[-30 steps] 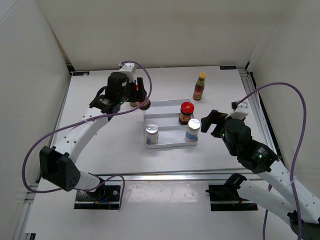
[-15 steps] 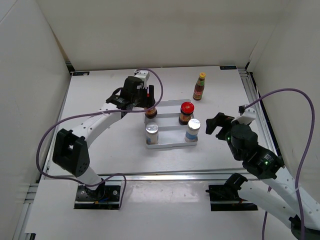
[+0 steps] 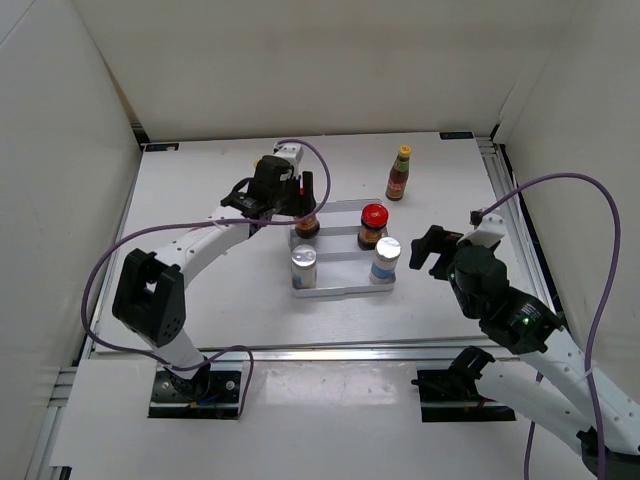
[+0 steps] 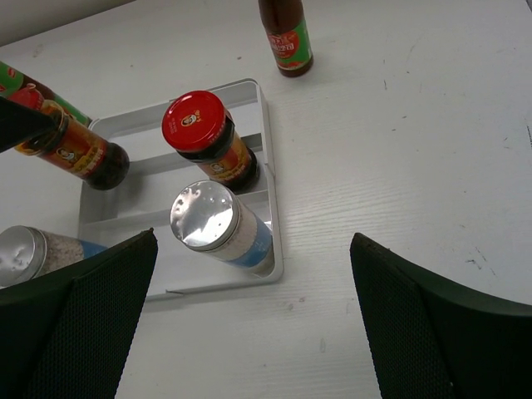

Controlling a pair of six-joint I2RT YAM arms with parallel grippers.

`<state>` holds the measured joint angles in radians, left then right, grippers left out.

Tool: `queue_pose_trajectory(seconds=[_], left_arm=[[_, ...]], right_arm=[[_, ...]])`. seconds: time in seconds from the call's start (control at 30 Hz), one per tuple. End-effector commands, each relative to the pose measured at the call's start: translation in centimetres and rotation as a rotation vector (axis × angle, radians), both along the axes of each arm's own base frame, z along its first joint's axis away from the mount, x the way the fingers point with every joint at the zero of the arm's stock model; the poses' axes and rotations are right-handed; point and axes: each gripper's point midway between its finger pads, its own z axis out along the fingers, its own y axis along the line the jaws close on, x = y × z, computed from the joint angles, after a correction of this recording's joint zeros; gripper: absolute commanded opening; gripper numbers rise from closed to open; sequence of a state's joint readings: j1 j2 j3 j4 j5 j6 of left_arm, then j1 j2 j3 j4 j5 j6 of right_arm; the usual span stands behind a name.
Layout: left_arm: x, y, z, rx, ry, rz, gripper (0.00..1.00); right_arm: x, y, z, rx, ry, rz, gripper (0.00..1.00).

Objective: Organize the condiment bottles

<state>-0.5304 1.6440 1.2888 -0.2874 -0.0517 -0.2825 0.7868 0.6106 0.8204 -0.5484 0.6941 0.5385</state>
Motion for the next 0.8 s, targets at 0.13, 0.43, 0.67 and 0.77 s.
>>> queue_pose_trajectory(seconds=[0.13, 0.43, 0.67, 0.77], left_arm=[[-1.6, -1.1, 2.8, -0.102, -0.079, -0.008, 0.11], [-3.2, -0.6, 1.8, -0.081, -0.063, -0.009, 0.11], [-4.3, 0.2, 2.3, -0.084, -0.078, -0.001, 0.11], [-4.3, 0.3, 2.6, -0.082, -0.089, -0.006, 0.11]], right_arm=[[0.4, -0.4, 0.5, -0.012, -0.023, -0.029, 1.0], [0.3, -0.2, 0.4, 0.008, -0.018, -0.026, 1.0], [0.3, 0.0, 0.1, 0.007, -0.002, -0.021, 1.0], [0.3, 0.1, 0.4, 0.014, -0.008, -0.021, 1.0]])
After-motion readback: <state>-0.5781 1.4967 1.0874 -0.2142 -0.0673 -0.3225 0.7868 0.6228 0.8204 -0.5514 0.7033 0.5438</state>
